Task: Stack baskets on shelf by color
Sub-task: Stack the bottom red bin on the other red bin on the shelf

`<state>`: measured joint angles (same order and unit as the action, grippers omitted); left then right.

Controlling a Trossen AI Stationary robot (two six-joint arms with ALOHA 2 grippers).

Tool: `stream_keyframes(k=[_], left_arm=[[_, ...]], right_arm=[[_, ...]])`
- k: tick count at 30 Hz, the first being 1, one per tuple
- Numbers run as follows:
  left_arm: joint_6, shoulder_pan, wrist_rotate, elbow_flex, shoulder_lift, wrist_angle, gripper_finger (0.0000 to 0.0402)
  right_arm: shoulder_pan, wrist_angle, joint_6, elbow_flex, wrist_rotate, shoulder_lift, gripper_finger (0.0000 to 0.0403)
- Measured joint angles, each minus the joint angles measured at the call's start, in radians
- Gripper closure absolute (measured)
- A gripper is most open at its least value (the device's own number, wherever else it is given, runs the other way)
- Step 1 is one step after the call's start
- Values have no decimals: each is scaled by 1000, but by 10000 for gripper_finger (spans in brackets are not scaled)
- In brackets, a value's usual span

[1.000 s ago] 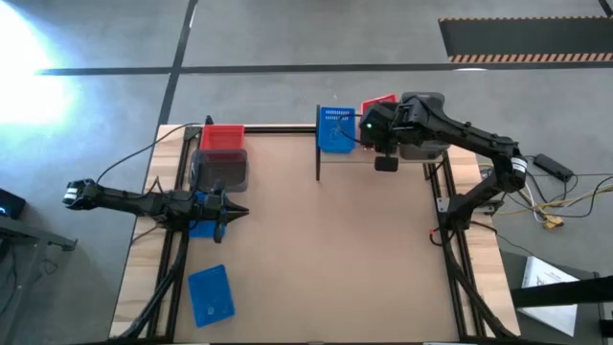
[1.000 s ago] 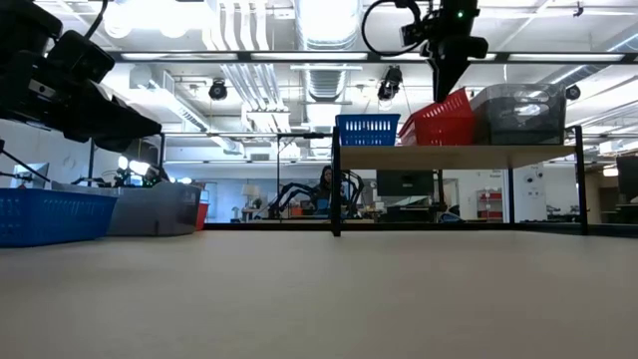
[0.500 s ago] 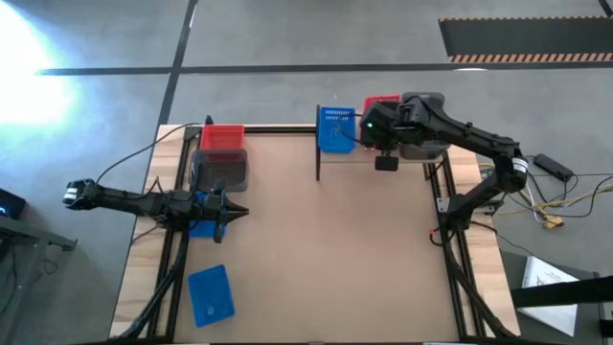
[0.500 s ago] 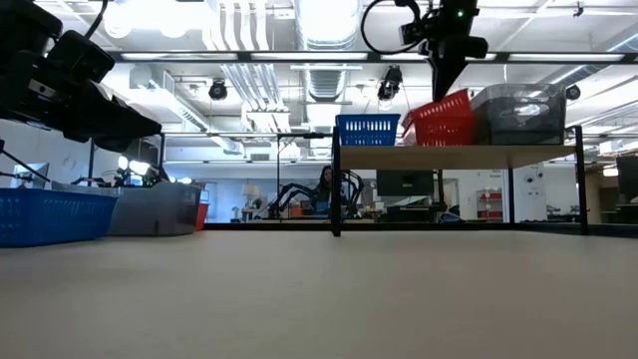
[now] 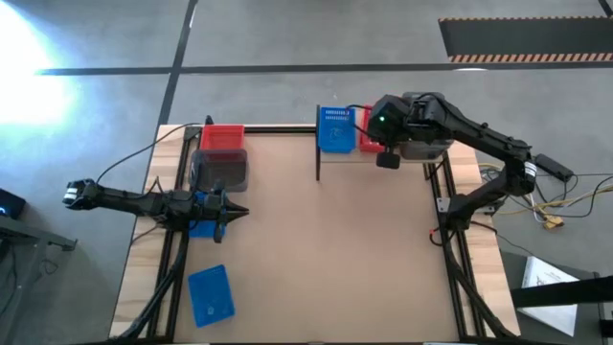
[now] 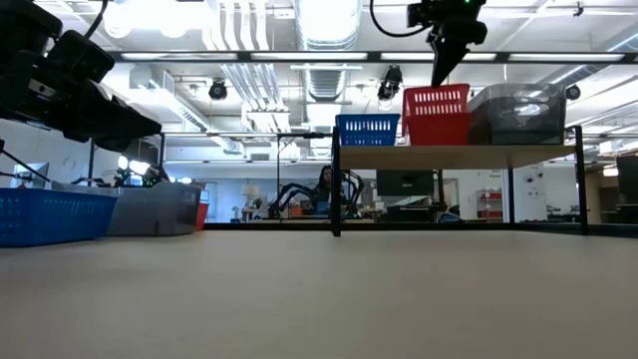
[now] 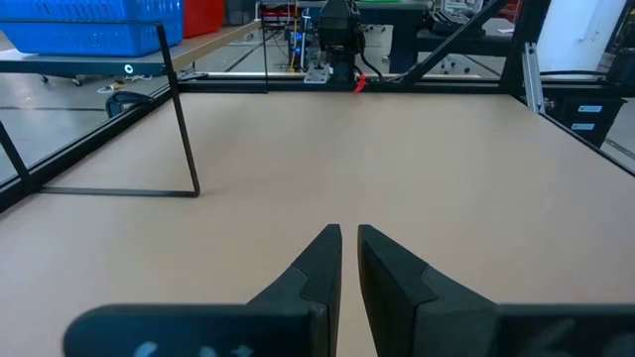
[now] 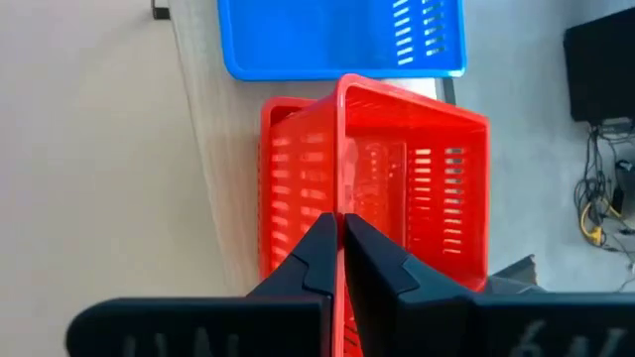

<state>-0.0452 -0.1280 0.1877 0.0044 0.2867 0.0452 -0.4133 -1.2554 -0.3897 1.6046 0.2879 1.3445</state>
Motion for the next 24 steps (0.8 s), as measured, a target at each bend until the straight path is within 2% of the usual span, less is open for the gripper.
stream_keyframes(k=[5, 8, 14, 17, 24], left_arm=[[0, 0, 0, 0, 0, 0, 379], [0, 0, 0, 0, 0, 0, 379], [0, 0, 0, 0, 0, 0, 379], [0, 0, 0, 0, 0, 0, 379], [0, 0, 0, 0, 0, 0, 379]], right_arm=[[0, 4, 0, -3, 0, 11, 375], [0, 1, 4, -4, 8, 17, 344], [0, -96, 55, -4, 98, 18, 286], [0, -132, 109, -4, 131, 18, 277], [3, -115, 154, -4, 101, 18, 283]])
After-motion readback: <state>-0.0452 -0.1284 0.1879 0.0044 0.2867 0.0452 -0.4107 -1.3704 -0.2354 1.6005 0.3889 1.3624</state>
